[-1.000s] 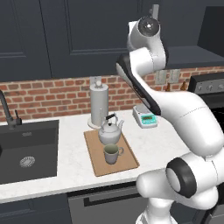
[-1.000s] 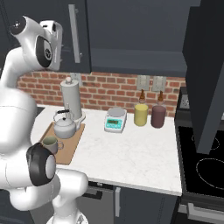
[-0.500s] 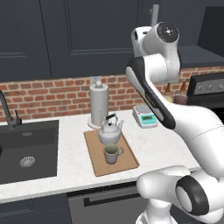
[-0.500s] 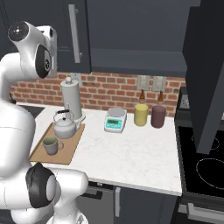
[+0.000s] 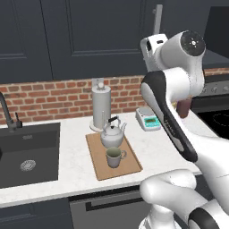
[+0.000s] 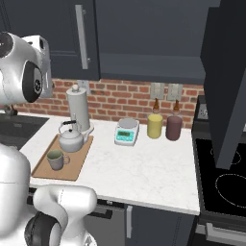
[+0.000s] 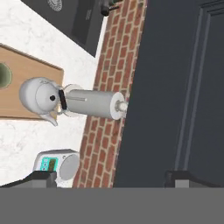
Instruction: Pick the kettle from the counter and place it on the tray. Then pick the mug from the cabinet and place it on the tray. Then close the cabinet doors.
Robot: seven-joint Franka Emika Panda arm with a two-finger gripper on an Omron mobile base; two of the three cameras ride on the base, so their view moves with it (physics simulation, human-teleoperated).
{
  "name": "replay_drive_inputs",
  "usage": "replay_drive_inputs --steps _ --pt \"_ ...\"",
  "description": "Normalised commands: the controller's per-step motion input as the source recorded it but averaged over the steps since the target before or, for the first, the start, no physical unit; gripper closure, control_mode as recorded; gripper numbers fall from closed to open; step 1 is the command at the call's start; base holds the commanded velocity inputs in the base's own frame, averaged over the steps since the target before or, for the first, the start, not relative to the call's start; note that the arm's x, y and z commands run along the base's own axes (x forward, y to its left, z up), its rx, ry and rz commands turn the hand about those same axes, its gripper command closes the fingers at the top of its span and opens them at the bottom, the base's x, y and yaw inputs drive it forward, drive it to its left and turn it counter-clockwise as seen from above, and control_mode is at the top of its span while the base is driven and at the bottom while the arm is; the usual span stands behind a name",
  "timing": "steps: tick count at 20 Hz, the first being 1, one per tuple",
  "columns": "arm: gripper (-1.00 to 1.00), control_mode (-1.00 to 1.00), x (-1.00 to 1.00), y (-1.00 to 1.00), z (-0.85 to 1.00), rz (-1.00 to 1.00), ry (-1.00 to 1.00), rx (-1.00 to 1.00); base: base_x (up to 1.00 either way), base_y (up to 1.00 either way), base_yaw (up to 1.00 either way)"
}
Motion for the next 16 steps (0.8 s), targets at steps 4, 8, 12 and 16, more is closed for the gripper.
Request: replay_drive_inputs --steps 4,8,12,16 --pt "-1.0 -1.0 -0.83 0.0 0.01 0.06 0.0 -0.08 0.0 0.0 0.0" --pt "-1.0 -1.0 -0.82 0.0 0.05 0.04 0.0 -0.05 0.0 0.0 0.0" --pt "-1.0 -1.0 -0.77 0.0 0.07 0.0 0.0 -0.01 0.0 0.0 0.0" --pt "-1.0 -1.0 -0.72 0.0 0.09 0.0 0.0 0.0 0.0 0.0 0.0"
